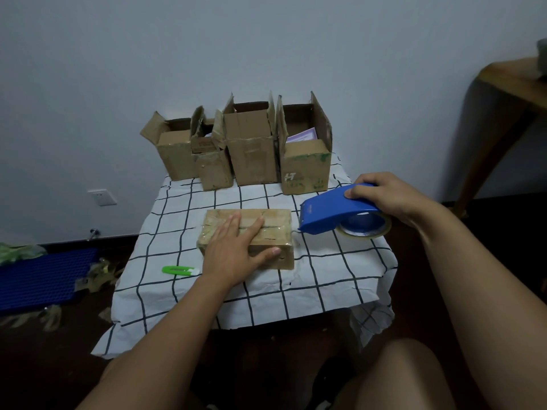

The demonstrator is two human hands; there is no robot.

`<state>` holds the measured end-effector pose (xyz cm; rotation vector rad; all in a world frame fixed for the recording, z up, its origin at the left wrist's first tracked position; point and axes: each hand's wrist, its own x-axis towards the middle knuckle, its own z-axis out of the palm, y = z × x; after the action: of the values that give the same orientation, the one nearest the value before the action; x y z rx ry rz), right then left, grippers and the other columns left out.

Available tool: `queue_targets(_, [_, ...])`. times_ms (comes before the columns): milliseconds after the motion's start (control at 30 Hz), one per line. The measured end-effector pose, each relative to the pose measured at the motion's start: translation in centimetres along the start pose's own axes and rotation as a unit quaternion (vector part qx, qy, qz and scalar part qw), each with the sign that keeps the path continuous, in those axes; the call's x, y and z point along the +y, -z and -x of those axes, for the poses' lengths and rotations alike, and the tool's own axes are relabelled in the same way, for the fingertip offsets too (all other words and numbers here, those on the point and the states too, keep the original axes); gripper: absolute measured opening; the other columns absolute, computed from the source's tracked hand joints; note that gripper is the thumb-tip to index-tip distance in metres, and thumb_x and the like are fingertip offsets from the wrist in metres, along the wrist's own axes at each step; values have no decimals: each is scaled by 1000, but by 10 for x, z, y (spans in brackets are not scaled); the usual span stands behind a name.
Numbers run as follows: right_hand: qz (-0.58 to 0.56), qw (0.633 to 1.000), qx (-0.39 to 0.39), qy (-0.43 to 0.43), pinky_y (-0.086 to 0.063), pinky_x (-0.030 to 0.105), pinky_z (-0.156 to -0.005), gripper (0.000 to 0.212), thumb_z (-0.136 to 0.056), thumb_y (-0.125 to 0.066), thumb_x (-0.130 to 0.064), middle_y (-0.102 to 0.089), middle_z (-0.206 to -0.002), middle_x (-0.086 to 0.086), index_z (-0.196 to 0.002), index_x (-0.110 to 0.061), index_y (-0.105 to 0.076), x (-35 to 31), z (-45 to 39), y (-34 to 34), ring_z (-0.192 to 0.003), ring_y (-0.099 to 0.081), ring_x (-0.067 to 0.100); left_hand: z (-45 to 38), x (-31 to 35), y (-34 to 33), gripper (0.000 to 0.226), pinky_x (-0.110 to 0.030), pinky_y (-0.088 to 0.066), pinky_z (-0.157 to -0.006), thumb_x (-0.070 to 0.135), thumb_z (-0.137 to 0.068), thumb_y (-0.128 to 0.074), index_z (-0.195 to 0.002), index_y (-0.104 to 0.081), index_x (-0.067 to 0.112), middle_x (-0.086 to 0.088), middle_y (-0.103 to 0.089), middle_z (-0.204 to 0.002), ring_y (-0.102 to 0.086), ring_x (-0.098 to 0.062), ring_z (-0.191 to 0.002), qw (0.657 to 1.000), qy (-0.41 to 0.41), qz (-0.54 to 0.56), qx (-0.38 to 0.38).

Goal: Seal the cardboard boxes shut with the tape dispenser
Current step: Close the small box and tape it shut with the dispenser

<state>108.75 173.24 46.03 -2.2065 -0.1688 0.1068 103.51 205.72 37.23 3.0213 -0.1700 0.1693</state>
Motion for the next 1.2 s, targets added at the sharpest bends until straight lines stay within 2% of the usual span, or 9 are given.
queue_targets(167, [7,1000,-4,11,-44,24,-63,20,-90,-67,-41,-67,-84,-1,-83,-23,-70,4,0,-3,-76,-62,15,0,0,4,85,-41,-8,-120,94,-69,-12,-147,-13,58,-10,-11,-163,-8,-25,-150,1000,-10,10,-7])
queue_targets(300, [5,1000,-16,7,-45,29,-67,19,-90,-67,-39,-65,-85,2,-81,-22,-69,9,1,-10,-77,-60,17,1,8,10,99,-43,-9,-120,100,-62,-8,-148,-22,52,-10,-13,-162,-9,-27,-149,1000,4,7,-15])
queue_targets(433, [5,1000,-23,3,-45,29,-68,17,-91,-66,-38,-64,-85,2,-82,-24,-68,12,1,-14,-80,-60,17,-3,34,14,106,-44,-12,-119,96,-68,-5,-146,-36,32,-8,-19,-161,-14,-25,-148,999,-1,-34,9])
queue_targets(567, [21,999,-32,4,-45,28,-67,17,-91,-66,-39,-65,-88,2,-87,-23,-68,9,1,-14,-81,-61,17,-9,57,9,104,-39,-11,-120,85,-79,-15,-149,-32,9,-11,-15,-162,-11,-25,-149,999,0,-27,26])
queue_targets(700, [28,999,-36,5,-45,27,-67,17,-90,-66,-39,-66,-88,2,-88,-22,-69,7,2,-9,-79,-61,15,-11,61,-1,66,-37,-5,-120,60,-97,-20,-154,-22,26,1,-15,-163,-8,-20,-150,992,-123,-9,28])
queue_targets(767, [25,999,-39,7,-46,28,-67,19,-90,-66,-39,-65,-86,2,-88,-20,-68,6,2,-9,-77,-60,15,-12,55,-3,59,-38,-7,-120,55,-100,-18,-153,-24,29,5,-20,-161,-10,-18,-150,990,-139,1,12])
queue_targets(933, [51,998,-45,10,-45,31,-67,26,-88,-66,-39,-65,-85,9,-88,-13,-70,-6,-3,-18,-74,-58,17,-13,46,-5,60,-37,-10,-120,58,-99,-11,-154,-16,35,9,-19,-161,-9,-16,-150,991,-135,19,-9])
queue_targets(1067, [85,995,-43,-1,-45,31,-65,25,-86,-67,-42,-65,-82,5,-86,-17,-70,-20,-8,-22,-75,-59,17,-12,48,-7,69,-37,-8,-120,63,-93,2,-154,-11,35,10,-16,-161,-7,-15,-150,992,-128,17,-11])
queue_targets(1200, [133,991,-23,-4,-42,30,-59,24,-82,-69,-42,-63,-78,2,-81,-18,-69,-35,-12,-29,-73,-58,17,-13,48,-7,65,-38,-9,-121,61,-95,-1,-154,-9,36,11,-16,-161,-7,-15,-150,992,-127,15,-13])
